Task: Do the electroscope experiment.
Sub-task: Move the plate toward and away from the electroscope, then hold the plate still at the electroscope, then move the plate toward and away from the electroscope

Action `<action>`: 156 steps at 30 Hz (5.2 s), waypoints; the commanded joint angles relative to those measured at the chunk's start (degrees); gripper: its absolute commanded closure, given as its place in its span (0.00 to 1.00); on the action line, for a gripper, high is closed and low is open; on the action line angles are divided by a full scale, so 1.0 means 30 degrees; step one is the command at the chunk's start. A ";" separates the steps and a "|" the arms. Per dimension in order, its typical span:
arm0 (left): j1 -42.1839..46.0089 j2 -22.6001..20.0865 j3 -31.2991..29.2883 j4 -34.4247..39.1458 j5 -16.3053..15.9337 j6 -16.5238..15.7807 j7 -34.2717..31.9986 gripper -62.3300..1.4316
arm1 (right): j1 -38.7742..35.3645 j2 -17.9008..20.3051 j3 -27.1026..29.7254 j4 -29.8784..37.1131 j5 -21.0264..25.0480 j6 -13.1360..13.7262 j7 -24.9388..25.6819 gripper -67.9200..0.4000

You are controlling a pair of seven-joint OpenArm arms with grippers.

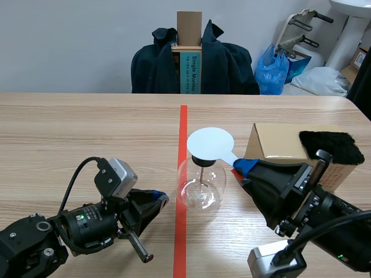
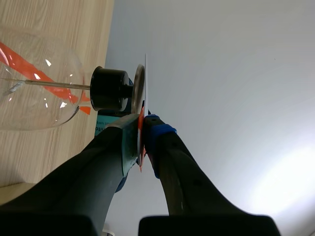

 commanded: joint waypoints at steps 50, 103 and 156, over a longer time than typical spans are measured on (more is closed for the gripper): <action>-0.0102 0.0058 -0.0015 0.0415 -0.0109 -0.0080 -0.0321 0.95 | 0.0277 0.0153 0.0051 0.0160 0.0277 -0.0277 -0.4014 0.98; -0.0102 0.0051 -0.0015 0.0415 -0.0109 -0.0080 -0.0321 0.95 | 0.0277 0.0153 0.0022 0.0160 0.0277 -0.0277 -0.1610 0.98; -0.0095 0.0051 -0.0015 0.0415 -0.0109 -0.0080 -0.0313 0.95 | 0.0277 0.0153 0.0022 0.0160 0.0277 -0.0284 -0.1035 0.98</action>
